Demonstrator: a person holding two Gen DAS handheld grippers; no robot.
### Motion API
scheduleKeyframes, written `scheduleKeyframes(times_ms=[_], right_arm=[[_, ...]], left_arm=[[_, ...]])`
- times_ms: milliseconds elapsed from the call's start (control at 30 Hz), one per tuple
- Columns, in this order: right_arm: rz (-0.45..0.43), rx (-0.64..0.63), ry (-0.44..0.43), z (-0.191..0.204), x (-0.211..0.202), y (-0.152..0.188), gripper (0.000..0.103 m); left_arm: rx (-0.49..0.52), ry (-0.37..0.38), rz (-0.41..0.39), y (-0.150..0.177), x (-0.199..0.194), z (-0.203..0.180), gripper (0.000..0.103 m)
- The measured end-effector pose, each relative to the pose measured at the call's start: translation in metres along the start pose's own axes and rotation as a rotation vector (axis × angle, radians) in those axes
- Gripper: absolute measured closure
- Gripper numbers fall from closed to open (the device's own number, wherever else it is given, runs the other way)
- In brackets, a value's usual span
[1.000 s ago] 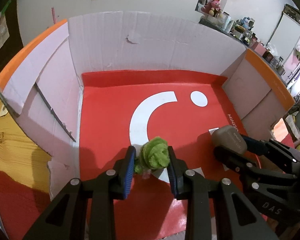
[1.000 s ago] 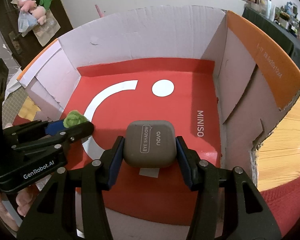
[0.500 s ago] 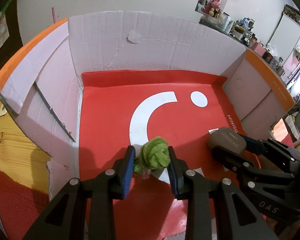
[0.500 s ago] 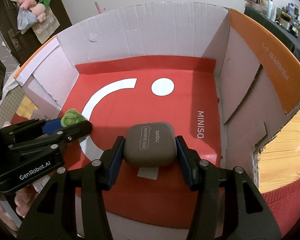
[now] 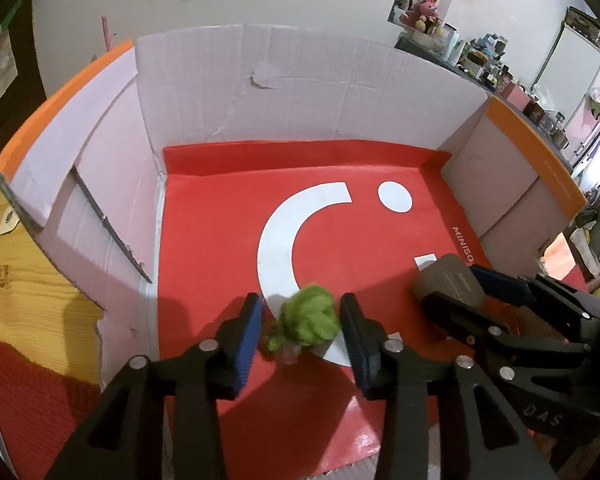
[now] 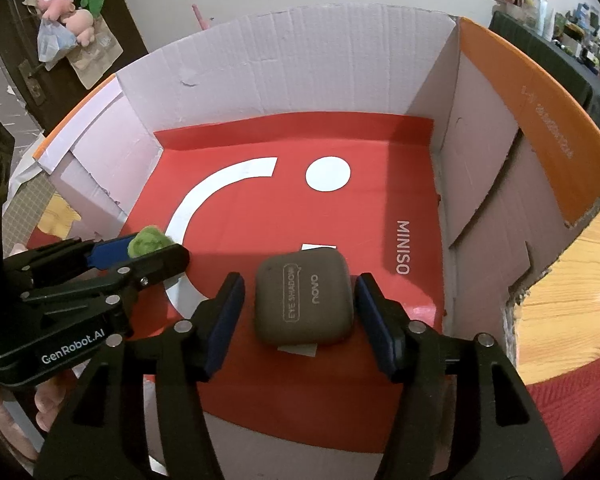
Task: Organize objects
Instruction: 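Open both grippers to release the green ball and grey case in the box, then withdraw both grippers from the box back toward the remaining items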
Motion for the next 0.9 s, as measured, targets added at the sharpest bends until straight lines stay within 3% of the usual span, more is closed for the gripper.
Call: scheduleKeyframes(times_ms=[133, 267, 500, 567, 900], right_arm=[[-0.014, -0.004, 0.004, 0.002, -0.007, 0.001, 0.046], [-0.026, -0.006, 0.001, 0.005, -0.013, 0.002, 0.042], [-0.055, -0.005, 0.001, 0.01, -0.028, 0.004, 0.038], [-0.062, -0.005, 0.003, 0.011, -0.032, 0.005, 0.031], [-0.112, -0.02, 0.013, 0.022, -0.058, 0.014, 0.022]], left_arm=[[0.001, 0.0, -0.012, 0.0, -0.008, -0.002, 0.058], [0.011, -0.017, -0.035, 0.0, -0.018, -0.005, 0.046], [0.017, -0.028, -0.051, 0.003, -0.03, -0.006, 0.043], [0.014, -0.03, -0.059, 0.004, -0.034, -0.006, 0.04], [0.043, -0.061, -0.122, 0.013, -0.063, -0.013, 0.027]])
Point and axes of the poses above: each gripper's, at about its wrist camera, not at the fingertips, and x roughly the way its jaws point, z to its left, y to its underside, the point moved 8 cm from there along x, roughly the way its jaws point, and after that the axes turned 3 degrees about z, right-handed, at the moved point
